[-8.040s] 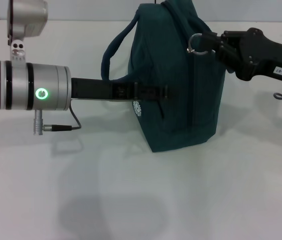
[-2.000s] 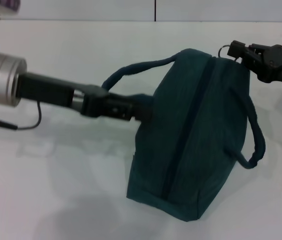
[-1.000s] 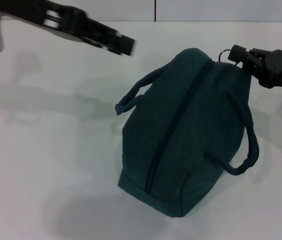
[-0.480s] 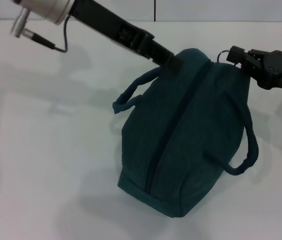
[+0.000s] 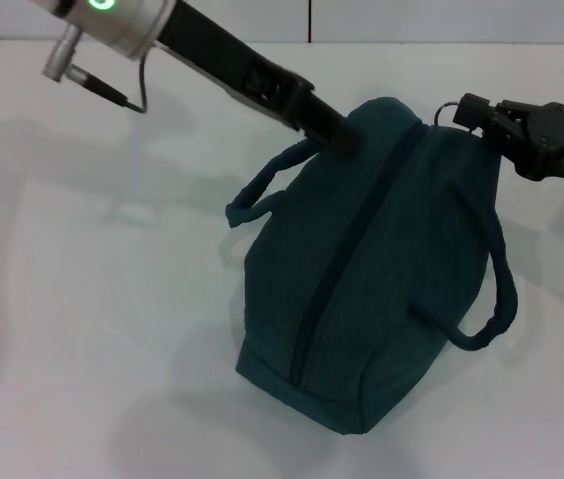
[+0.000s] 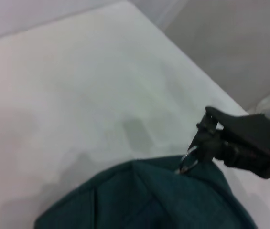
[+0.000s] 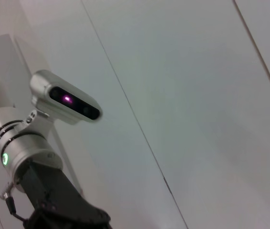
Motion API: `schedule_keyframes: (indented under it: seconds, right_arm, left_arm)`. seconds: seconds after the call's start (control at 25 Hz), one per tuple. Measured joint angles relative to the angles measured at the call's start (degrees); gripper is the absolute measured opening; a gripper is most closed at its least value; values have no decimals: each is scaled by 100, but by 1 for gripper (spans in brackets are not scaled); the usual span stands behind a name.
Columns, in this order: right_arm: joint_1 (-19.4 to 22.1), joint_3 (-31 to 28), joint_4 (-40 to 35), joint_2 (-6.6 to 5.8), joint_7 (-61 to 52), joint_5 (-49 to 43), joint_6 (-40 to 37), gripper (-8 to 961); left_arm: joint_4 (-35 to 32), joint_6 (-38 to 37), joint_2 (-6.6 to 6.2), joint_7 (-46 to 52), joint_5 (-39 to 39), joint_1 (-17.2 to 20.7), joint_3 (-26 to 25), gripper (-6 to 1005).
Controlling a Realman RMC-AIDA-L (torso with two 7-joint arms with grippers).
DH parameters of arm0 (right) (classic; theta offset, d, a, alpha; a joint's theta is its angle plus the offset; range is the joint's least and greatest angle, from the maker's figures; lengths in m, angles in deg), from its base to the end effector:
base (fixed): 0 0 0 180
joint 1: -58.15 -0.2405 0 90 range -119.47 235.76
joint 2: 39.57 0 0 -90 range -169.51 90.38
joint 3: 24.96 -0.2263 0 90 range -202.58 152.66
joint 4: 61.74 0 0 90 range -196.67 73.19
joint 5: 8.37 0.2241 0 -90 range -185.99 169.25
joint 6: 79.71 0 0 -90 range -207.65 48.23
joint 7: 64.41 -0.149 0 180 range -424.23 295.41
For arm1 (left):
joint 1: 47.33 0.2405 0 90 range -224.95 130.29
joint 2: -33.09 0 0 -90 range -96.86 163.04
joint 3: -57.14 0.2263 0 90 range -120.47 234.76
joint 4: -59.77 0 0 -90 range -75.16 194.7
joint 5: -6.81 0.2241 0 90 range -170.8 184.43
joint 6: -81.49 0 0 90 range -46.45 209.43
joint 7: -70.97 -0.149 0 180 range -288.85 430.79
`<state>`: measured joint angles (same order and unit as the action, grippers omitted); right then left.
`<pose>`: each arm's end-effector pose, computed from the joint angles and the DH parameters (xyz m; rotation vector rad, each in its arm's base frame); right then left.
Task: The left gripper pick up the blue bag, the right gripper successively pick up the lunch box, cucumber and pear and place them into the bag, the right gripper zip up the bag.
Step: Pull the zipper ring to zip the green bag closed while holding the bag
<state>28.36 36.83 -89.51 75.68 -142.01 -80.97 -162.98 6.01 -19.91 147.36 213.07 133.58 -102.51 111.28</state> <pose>0.2101 0.3512 0.0139 -2.4691 0.6995 1.1935 -0.0803 0.3849 0.0410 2.8651 1.1675 0.0949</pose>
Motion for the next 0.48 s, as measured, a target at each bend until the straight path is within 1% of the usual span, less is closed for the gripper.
schedule_keyframes:
  seconds: [0.04, 0.12, 0.28, 0.48]
  right_arm:
    - [0, 0, 0, -1, 0, 0, -2, 16]
    - [-2, 0, 0, -1, 0, 0, -7, 16]
    - [-14, 0, 8, -2, 0, 0, 8, 16]
    - [-25, 0, 9, -2, 7, 0, 31, 16]
  left_arm:
    - [148, 0, -7, 0, 52, -69, 3, 422]
    - [241, 3, -7, 0, 146, -124, 8, 422]
    - [300, 66, 21, 1, 356, -161, 30, 421]
    - [409, 136, 50, -18, 384, -201, 53, 420]
